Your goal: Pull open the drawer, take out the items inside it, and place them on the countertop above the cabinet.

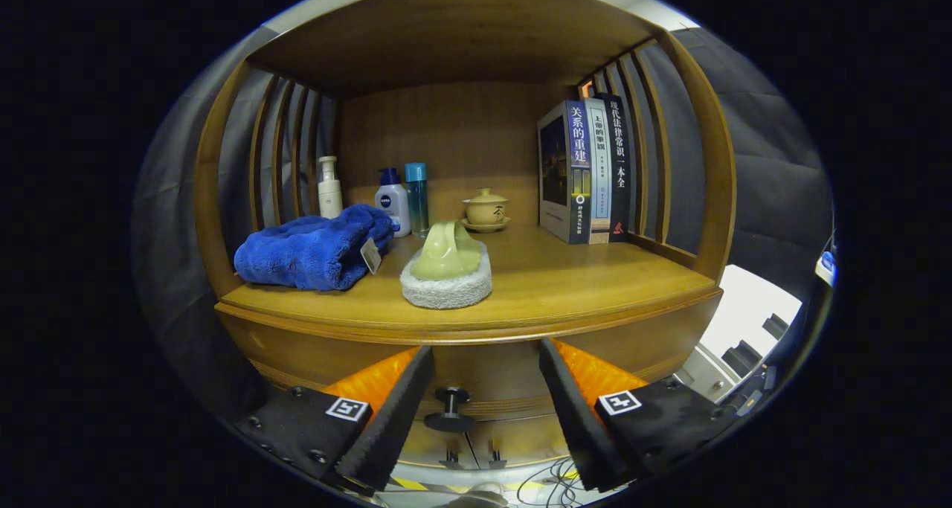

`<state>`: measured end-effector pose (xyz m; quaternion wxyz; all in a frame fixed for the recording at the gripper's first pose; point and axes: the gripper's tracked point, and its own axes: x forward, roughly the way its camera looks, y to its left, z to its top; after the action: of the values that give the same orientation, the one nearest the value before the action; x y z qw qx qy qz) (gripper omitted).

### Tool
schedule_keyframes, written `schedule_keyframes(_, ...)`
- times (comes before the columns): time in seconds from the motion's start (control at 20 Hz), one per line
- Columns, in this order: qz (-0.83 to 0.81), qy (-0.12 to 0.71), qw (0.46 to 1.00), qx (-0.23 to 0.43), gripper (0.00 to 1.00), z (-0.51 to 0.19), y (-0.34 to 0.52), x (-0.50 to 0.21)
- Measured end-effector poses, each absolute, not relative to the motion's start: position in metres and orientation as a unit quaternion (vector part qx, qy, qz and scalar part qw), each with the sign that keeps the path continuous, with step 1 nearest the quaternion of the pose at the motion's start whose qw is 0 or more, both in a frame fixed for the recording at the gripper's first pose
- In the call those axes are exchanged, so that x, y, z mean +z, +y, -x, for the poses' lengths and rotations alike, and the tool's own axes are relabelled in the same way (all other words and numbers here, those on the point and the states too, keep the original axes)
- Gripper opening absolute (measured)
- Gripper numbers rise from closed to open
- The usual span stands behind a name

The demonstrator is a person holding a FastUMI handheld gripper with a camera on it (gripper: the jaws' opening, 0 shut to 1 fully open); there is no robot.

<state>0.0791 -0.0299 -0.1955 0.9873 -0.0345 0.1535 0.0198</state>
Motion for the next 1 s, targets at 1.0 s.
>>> schedule_keyframes(1.0,0.034,0.028,0.999,0.011,0.98,-0.006,-0.013,0.01)
